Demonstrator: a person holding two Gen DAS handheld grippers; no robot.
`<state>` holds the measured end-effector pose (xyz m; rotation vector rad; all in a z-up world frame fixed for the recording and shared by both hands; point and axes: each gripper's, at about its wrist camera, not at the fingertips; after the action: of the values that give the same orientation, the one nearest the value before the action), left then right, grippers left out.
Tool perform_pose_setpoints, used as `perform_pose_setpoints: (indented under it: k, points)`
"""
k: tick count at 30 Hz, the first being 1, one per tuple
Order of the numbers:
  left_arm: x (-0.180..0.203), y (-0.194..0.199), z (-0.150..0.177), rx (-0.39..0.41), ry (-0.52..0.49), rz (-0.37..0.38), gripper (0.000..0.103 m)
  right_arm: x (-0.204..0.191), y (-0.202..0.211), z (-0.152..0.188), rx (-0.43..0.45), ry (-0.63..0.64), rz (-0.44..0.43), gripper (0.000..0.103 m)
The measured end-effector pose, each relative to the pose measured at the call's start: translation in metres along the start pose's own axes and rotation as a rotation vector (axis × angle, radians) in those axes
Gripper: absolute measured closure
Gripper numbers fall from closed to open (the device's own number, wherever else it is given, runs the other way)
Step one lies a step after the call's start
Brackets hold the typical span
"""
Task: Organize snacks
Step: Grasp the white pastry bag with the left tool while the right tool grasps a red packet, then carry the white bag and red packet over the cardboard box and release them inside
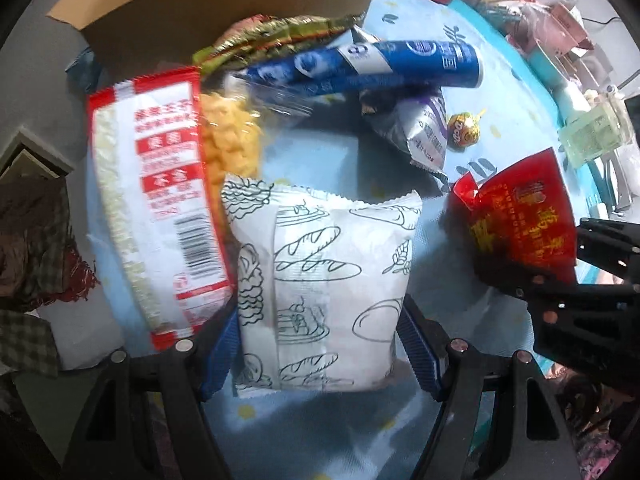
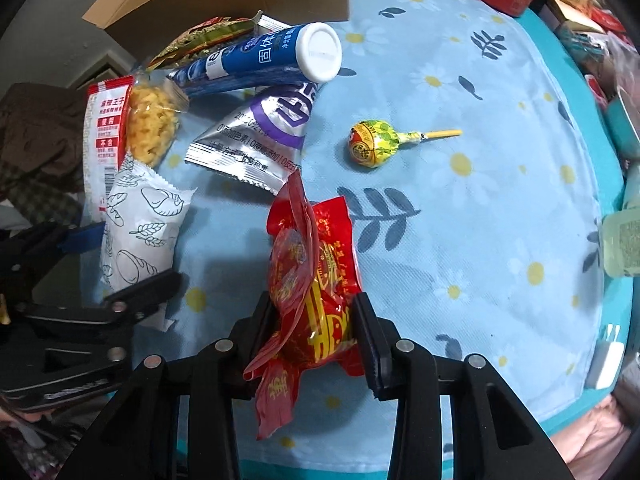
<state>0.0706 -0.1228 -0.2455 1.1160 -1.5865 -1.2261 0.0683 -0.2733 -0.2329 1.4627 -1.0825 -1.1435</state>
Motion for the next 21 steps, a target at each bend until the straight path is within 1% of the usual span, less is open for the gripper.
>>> perform_pose_setpoints:
  k: [1, 6, 7, 8, 10, 14, 21]
  points:
    - [0.002, -0.002, -0.002, -0.009, -0.003, -0.014, 0.029, 0.001, 0.0, 0.001, 0.001, 0.001, 0.001, 0.065]
    - [0.011, -0.006, -0.005, 0.011, -0.027, -0.073, 0.029, -0.003, -0.004, 0.001, 0.003, 0.006, 0.011, 0.065]
    - [0.011, -0.005, -0.004, 0.032, -0.025, -0.076, 0.035, -0.004, -0.006, 0.0, 0.004, 0.005, 0.01, 0.064]
    - [0.012, -0.003, -0.003, 0.045, -0.03, -0.083, 0.044, -0.005, -0.006, 0.0, 0.006, 0.003, 0.007, 0.065]
    - [0.016, -0.002, -0.003, 0.045, -0.048, -0.075, 0.047, -0.004, -0.006, 0.0, 0.009, 0.0, 0.0, 0.065]
    - [0.011, 0.001, -0.004, 0.03, -0.022, -0.047, 0.05, -0.006, -0.004, 0.001, 0.012, 0.004, 0.0, 0.065]
    - [-0.004, 0.023, -0.007, 0.056, 0.012, -0.007, 0.051, -0.017, 0.002, 0.008, 0.005, 0.012, -0.051, 0.065]
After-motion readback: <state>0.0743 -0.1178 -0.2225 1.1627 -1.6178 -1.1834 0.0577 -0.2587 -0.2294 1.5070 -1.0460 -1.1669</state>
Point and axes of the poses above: each gripper's, at about its wrist camera, not at the fingertips, and y roughly against the way its jaws point, x to its right, z to its underside, and after that the axes turned 2 degrees about -z, right-handed
